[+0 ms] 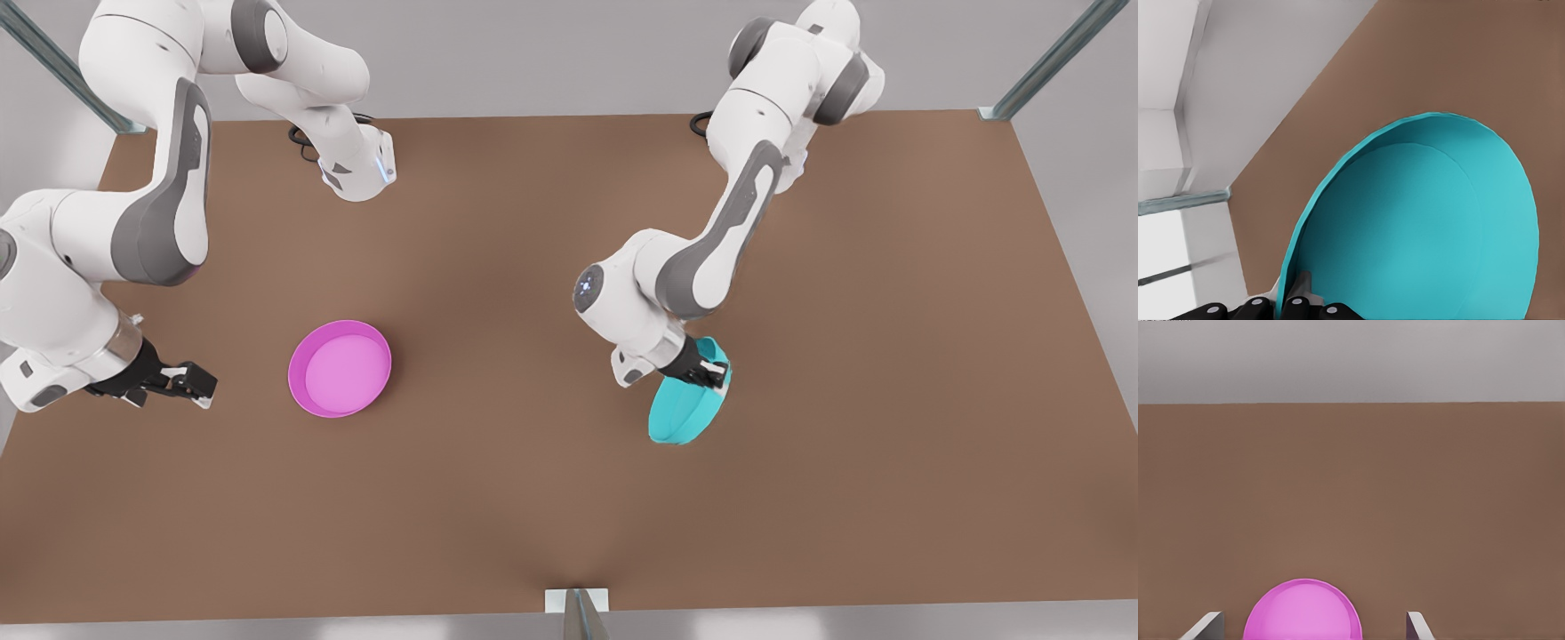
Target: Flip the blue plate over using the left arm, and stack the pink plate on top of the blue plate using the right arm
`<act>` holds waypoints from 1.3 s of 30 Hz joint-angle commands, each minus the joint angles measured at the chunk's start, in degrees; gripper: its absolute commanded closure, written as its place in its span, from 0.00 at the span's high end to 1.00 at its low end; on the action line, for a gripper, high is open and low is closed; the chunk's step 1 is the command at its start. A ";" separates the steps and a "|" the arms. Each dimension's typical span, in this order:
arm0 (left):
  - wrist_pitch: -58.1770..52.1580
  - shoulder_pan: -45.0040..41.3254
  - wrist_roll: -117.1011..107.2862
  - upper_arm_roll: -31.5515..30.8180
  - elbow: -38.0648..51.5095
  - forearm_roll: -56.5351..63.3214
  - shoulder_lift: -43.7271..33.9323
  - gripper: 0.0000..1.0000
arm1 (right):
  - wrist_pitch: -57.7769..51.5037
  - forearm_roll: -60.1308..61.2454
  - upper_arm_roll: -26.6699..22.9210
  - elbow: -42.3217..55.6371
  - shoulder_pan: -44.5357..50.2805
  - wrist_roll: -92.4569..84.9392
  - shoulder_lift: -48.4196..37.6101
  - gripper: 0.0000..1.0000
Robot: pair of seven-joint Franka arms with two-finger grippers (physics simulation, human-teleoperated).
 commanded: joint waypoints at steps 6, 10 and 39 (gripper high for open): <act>0.03 -6.44 -5.80 0.04 -0.33 11.60 1.74 0.21 | 0.00 0.00 0.00 0.00 0.00 0.06 -0.01 1.00; 2.14 -9.95 -13.69 -0.05 -4.63 24.42 2.44 0.21 | 0.00 0.00 0.00 0.00 0.00 0.06 -0.01 1.00; -10.42 -20.76 -31.02 0.39 -4.11 41.93 18.00 0.21 | -7.11 0.44 0.09 0.97 0.18 -0.02 -1.85 1.00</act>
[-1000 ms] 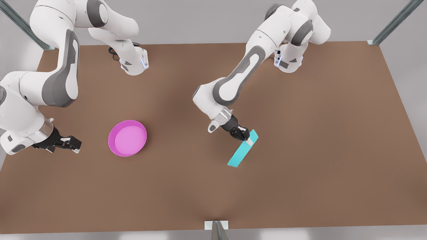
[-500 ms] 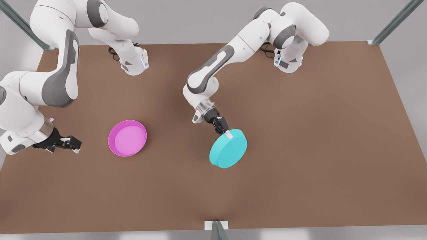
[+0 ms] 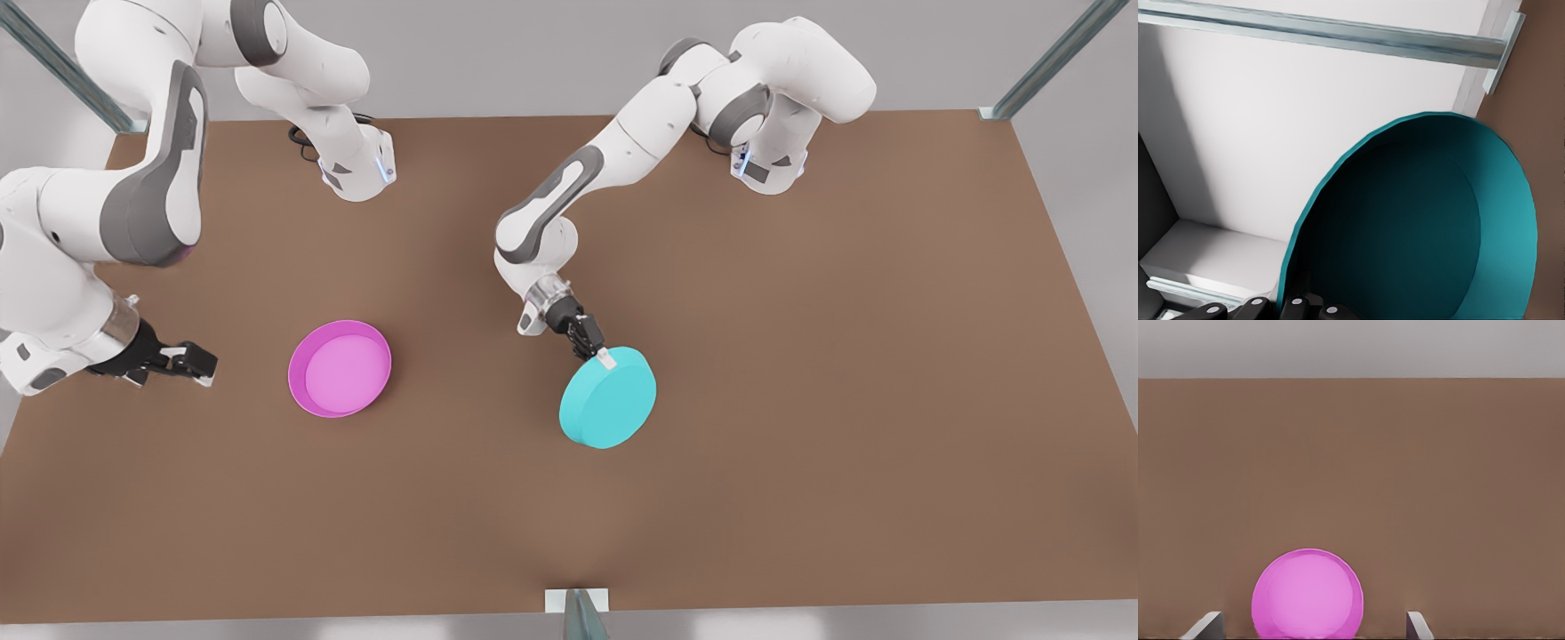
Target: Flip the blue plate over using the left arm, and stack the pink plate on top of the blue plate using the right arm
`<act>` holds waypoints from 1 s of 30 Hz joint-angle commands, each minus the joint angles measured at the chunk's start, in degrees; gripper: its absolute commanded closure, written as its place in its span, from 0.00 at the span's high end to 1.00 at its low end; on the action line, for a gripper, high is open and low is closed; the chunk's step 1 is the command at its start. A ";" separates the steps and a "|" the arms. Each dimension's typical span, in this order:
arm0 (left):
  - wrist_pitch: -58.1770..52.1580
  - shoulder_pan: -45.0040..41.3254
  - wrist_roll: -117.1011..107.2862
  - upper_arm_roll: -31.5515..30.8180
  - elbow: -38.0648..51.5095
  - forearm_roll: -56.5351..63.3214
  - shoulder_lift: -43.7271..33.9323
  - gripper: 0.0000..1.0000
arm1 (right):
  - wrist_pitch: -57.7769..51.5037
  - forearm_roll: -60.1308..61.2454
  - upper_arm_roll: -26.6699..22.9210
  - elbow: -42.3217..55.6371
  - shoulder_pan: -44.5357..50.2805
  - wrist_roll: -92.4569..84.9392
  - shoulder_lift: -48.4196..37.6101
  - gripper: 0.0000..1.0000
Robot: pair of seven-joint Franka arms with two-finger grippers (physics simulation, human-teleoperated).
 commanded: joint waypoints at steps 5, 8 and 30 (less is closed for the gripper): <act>-0.08 -0.09 -0.01 -0.06 0.10 -1.94 0.56 1.00 | -0.08 -0.42 -0.26 0.82 -0.22 0.10 0.05 1.00; -0.08 -0.18 0.16 -0.15 0.19 -2.47 0.91 1.00 | 0.35 -0.42 -0.09 0.65 0.22 0.01 0.67 1.00; -1.04 20.81 16.76 -6.39 20.84 -88.77 -15.00 1.00 | 2.72 7.49 0.26 -25.19 -5.58 -16.25 -10.84 1.00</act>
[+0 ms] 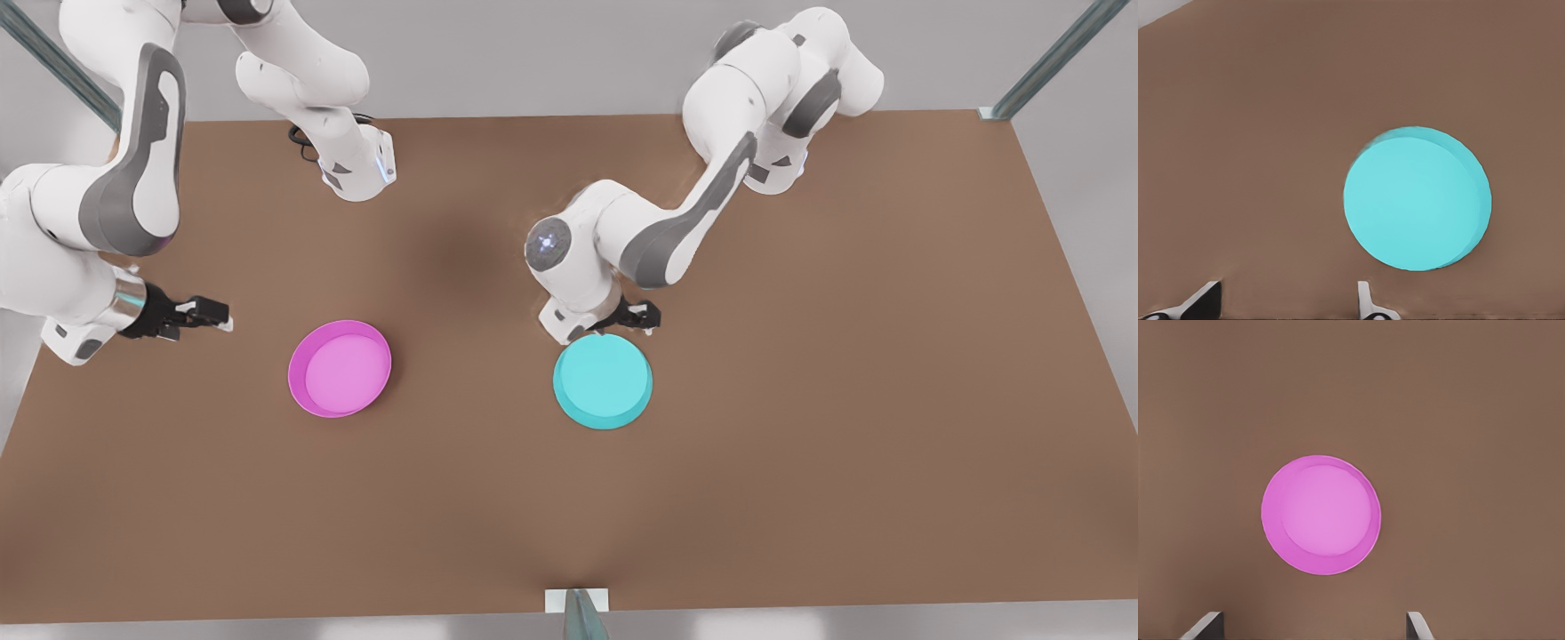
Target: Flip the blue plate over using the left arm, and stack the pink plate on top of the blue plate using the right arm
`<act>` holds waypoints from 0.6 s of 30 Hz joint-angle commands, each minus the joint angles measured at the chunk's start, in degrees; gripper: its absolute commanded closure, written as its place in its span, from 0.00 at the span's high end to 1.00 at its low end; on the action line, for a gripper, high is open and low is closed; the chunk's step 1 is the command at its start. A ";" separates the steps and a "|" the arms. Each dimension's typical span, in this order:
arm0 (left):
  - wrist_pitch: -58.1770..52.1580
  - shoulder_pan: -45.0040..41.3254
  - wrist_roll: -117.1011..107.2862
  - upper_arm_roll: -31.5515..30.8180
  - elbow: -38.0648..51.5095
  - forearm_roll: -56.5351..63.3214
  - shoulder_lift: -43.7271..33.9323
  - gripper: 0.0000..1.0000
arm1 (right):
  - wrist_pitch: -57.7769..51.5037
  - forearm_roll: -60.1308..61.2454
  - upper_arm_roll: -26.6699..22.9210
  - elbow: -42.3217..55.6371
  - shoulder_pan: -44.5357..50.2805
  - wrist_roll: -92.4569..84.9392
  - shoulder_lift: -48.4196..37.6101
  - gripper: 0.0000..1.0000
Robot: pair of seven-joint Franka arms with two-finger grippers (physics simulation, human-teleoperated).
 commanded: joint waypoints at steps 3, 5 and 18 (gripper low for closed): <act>-7.93 10.02 17.83 4.72 -0.04 -16.99 -5.21 1.00 | 6.93 3.40 -0.17 -3.56 -0.56 -4.69 2.99 1.00; -6.88 15.82 24.34 8.42 -9.96 -16.99 -15.57 1.00 | 9.21 7.00 -0.35 -4.35 -3.01 -10.05 5.98 1.00; 1.12 30.41 34.63 -1.07 -18.15 -7.41 -25.51 1.00 | 24.16 24.67 -1.23 -15.43 -7.67 -37.39 19.16 1.00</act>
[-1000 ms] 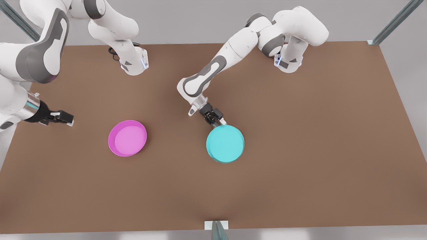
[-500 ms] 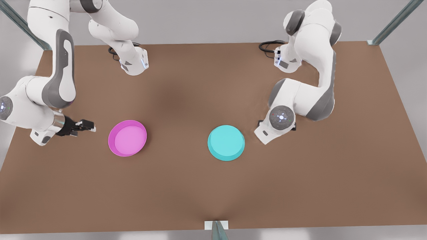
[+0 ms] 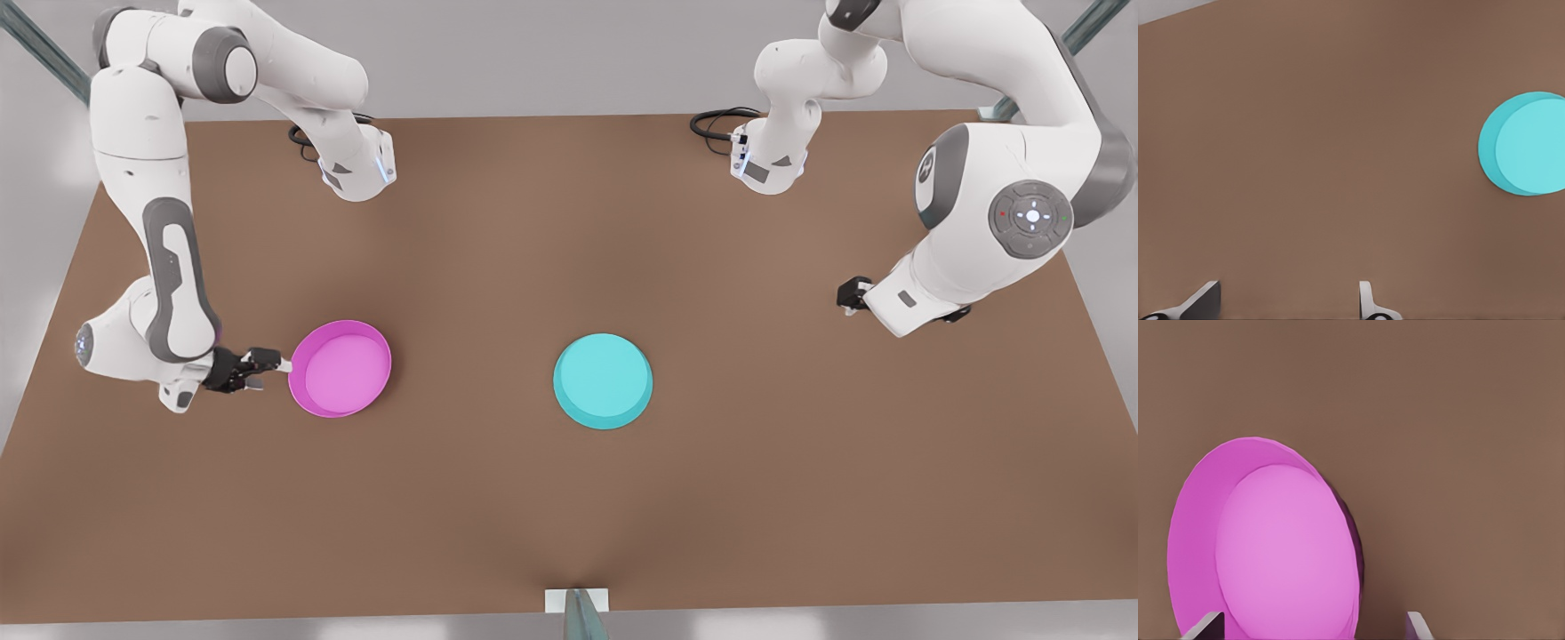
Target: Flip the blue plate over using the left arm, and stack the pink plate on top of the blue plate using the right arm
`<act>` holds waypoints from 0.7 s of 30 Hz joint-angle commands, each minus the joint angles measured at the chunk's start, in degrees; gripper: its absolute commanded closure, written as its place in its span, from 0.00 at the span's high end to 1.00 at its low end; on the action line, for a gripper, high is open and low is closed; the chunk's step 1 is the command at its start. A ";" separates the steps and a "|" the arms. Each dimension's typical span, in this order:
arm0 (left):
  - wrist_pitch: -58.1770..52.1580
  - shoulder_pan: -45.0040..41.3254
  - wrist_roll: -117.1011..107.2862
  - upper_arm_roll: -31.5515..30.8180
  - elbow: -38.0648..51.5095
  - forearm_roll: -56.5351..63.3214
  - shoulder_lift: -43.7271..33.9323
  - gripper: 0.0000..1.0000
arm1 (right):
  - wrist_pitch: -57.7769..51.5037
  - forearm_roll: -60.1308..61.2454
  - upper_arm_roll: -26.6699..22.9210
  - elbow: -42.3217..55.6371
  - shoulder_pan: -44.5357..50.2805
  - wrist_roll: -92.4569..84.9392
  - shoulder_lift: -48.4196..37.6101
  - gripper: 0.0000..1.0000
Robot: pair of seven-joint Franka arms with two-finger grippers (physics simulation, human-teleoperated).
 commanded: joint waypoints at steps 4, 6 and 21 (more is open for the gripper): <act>-0.10 -0.09 0.00 0.00 -0.26 0.20 0.08 1.00 | 1.19 2.11 0.00 -0.77 -0.27 -3.03 2.81 1.00; -0.10 -0.09 0.00 0.00 -0.44 0.20 0.08 1.00 | 1.36 4.23 0.00 -0.86 -0.18 -3.21 4.04 0.96; 0.16 -0.09 -0.26 0.00 -0.44 0.37 0.43 1.00 | 1.62 4.23 0.00 -0.60 0.35 -2.42 4.31 0.50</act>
